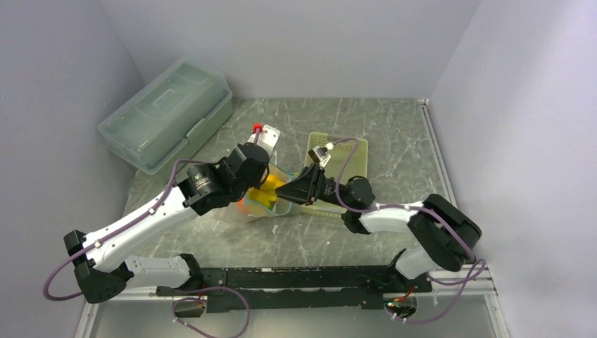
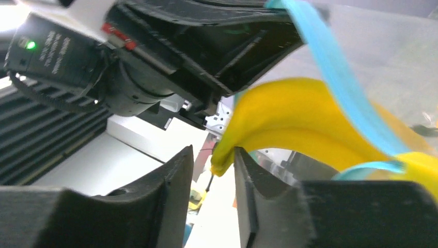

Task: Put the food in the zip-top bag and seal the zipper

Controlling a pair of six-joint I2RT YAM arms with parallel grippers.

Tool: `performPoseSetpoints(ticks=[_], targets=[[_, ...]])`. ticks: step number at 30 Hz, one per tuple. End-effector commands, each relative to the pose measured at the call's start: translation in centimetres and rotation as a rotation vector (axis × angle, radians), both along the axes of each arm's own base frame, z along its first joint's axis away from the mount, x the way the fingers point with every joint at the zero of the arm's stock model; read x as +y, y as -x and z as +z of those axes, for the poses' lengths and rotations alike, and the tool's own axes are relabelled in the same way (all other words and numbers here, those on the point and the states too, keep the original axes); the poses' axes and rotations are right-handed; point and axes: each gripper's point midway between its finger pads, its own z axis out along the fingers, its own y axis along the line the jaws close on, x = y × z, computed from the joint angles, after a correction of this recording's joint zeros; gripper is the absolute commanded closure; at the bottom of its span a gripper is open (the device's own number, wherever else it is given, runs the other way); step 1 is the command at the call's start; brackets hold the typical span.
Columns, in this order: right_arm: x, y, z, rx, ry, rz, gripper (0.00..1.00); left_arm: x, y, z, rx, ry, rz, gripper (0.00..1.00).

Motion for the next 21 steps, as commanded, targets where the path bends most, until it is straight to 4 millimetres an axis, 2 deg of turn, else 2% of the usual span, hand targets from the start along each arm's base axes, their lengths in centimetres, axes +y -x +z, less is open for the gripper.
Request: performPoseSetpoints(ticks=[1, 3, 4, 7, 13, 18, 21], targets=[[-1.4, 0.9, 3.4, -0.175, -0.037, -0.074, 0.55, -1.3, 0.0, 2.7, -0.042, 0.115, -0.017, 1.00], [-1.6, 0.4, 3.1, -0.185, 0.026, -0.108, 0.50, -1.2, 0.0, 2.7, -0.043, 0.115, -0.017, 1.00], [-1.6, 0.0, 2.4, -0.171, 0.082, -0.129, 0.49, -1.2, 0.0, 2.7, -0.045, 0.116, -0.017, 1.00], [-2.0, -0.7, 2.3, -0.189, 0.176, -0.194, 0.48, -1.4, -0.1, 2.7, -0.045, 0.116, -0.018, 1.00], [-2.4, -0.4, 2.9, -0.108, 0.277, -0.177, 0.48, -1.7, -0.2, 2.5, -0.039, 0.115, -0.023, 1.00], [-2.0, -0.4, 3.2, -0.044, 0.357, -0.156, 0.48, -1.6, -0.2, 2.6, -0.041, 0.112, -0.021, 1.00], [-1.5, 0.3, 3.2, 0.001, 0.419, -0.120, 0.48, -1.5, -0.1, 2.6, -0.037, 0.108, -0.022, 1.00]])
